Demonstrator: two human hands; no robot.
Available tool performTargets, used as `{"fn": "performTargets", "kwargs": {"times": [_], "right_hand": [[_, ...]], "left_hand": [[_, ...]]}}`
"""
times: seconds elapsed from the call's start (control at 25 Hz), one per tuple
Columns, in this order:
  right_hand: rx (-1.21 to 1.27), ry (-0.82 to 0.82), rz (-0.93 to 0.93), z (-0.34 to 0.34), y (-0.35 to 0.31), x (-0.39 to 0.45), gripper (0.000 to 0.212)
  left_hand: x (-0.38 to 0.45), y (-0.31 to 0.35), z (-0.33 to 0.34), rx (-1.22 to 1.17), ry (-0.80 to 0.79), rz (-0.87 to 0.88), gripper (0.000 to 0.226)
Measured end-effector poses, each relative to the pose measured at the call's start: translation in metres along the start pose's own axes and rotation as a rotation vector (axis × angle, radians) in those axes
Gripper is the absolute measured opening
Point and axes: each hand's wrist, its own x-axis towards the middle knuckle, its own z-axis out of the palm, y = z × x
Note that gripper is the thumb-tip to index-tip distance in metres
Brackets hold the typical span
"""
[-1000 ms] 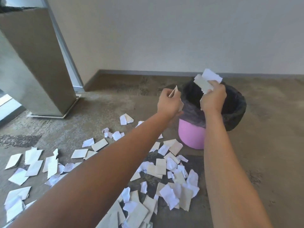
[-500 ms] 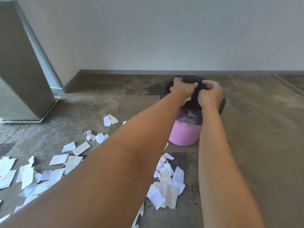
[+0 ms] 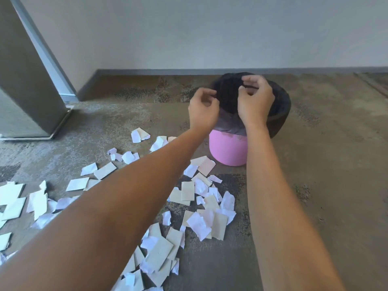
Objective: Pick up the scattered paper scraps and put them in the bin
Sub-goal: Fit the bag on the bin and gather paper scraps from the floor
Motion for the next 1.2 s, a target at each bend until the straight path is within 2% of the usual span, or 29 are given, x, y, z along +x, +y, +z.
{"fn": "performTargets", "kwargs": {"times": [0.12,0.2,0.24,0.32,0.44,0.52,0.64,0.72,0.8,0.88,1.0,1.08,1.2], "right_hand": [[0.041,-0.130,-0.293,0.015,-0.004,-0.028,0.018],[-0.029,-0.340,-0.431,0.027,0.008,-0.057,0.019],[-0.083,-0.461,-0.426,0.031,0.021,-0.074,0.020],[-0.211,-0.663,-0.277,0.035,0.060,-0.106,0.021],[-0.489,-0.811,-0.031,0.017,0.128,-0.147,0.028],[-0.698,-0.864,0.092,-0.004,0.158,-0.167,0.037],[-0.927,-0.915,0.350,-0.023,0.175,-0.189,0.072],[-0.872,-0.904,0.577,-0.023,0.174,-0.199,0.094],[-0.795,-0.856,0.772,-0.015,0.170,-0.212,0.105],[-0.805,-0.839,0.845,-0.008,0.165,-0.225,0.107],[-0.858,-0.788,0.820,-0.001,0.160,-0.236,0.098],[-0.904,-0.748,0.790,0.001,0.158,-0.240,0.093],[-0.842,-0.695,0.766,0.003,0.156,-0.245,0.083]], "left_hand": [[-0.032,-0.053,-0.028,0.232,-0.098,-0.013,0.019],[-0.059,-0.100,-0.047,0.452,-0.302,-0.057,0.026],[-0.074,-0.125,-0.056,0.597,-0.433,-0.082,0.039],[-0.106,-0.160,-0.073,0.888,-0.698,-0.155,0.072],[-0.147,-0.174,-0.085,1.058,-0.927,-0.284,0.116],[-0.160,-0.178,-0.087,1.105,-0.969,-0.314,0.131],[-0.170,-0.192,-0.089,1.110,-1.029,-0.354,0.133],[-0.176,-0.195,-0.088,1.112,-1.006,-0.346,0.124],[-0.179,-0.190,-0.088,1.134,-0.956,-0.312,0.111],[-0.180,-0.185,-0.086,1.160,-0.914,-0.287,0.094],[-0.178,-0.183,-0.083,1.142,-0.870,-0.295,0.079],[-0.178,-0.184,-0.082,1.124,-0.867,-0.314,0.079],[-0.177,-0.183,-0.082,1.068,-0.864,-0.354,0.086]]}}
